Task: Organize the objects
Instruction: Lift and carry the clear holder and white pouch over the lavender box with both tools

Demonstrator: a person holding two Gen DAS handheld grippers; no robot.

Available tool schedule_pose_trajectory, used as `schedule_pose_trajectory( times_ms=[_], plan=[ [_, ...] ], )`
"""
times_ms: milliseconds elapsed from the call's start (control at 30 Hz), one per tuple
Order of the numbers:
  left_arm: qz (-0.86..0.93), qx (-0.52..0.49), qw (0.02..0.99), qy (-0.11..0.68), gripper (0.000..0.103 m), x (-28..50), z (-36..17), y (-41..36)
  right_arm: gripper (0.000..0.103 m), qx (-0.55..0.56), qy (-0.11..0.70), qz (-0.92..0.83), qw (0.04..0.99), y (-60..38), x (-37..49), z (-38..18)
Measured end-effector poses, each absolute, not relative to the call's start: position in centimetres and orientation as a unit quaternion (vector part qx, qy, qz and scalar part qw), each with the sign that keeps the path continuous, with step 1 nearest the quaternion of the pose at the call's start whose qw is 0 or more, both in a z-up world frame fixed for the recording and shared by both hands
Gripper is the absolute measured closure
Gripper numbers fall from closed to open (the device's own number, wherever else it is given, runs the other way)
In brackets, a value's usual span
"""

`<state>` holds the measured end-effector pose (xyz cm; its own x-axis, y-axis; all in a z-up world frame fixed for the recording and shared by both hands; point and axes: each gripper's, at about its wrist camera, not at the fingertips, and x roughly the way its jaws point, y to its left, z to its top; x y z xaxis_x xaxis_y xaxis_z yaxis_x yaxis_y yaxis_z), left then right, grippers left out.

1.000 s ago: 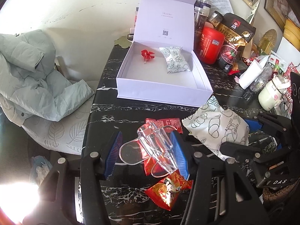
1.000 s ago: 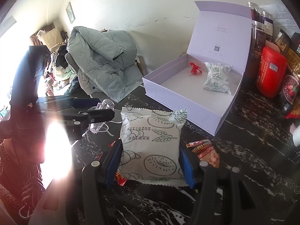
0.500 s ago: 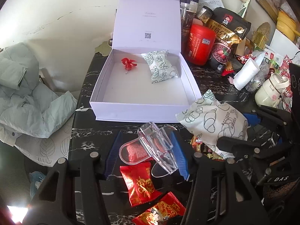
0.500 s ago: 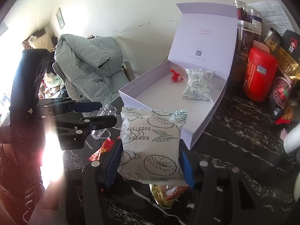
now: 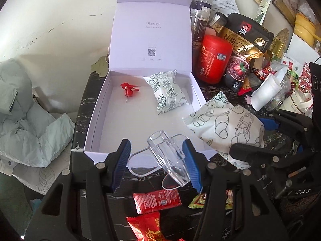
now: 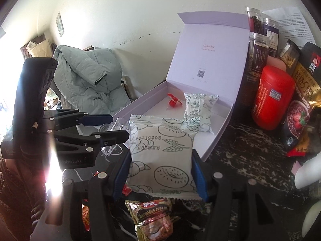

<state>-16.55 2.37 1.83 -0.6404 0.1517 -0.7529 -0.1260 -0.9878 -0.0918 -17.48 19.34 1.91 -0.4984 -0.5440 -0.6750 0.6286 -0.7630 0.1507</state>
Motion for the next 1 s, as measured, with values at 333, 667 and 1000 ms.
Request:
schedule_pose_trajectory(
  times_ms=[333,667,1000],
  plan=[
    [0.914,-0.4,0.067,-0.01,0.051,-21.0,3.0,2.3,0.044,0.346,0.055,-0.878,0.327,19.0,-21.5,3.6],
    [0.921,-0.384,0.069,-0.029,0.051,-24.6,3.7,1.4,0.044,0.327,0.049,-0.889,0.315,18.7,-25.0,5.1],
    [0.927,-0.37,0.053,-0.022,0.051,-27.0,4.2,0.2,0.044,0.317,0.05,-0.891,0.321,17.2,-28.2,5.7]
  ],
)
